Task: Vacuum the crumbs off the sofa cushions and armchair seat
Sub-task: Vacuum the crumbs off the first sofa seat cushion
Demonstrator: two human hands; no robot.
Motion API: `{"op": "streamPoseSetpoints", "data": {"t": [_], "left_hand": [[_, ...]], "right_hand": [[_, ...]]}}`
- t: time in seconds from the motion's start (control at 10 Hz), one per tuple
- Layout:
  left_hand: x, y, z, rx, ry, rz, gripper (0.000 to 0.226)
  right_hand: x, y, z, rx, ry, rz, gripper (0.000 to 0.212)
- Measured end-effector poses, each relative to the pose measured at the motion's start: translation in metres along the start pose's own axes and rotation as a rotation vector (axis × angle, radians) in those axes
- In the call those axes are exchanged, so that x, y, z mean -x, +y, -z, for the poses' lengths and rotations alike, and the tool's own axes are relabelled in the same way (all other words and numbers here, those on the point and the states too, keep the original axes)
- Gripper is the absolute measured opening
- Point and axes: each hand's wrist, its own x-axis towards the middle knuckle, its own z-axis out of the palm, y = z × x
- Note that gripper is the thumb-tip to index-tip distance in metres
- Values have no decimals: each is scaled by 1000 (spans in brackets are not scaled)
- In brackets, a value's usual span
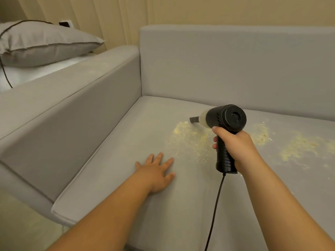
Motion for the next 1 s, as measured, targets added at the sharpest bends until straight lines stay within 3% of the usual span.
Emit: {"op": "streamPoseSetpoints", "data": {"t": [1.0], "left_hand": [[4,2,3,1,-15,1,70]], "right_hand": [[12,6,-9,92,-90,67,14]]}}
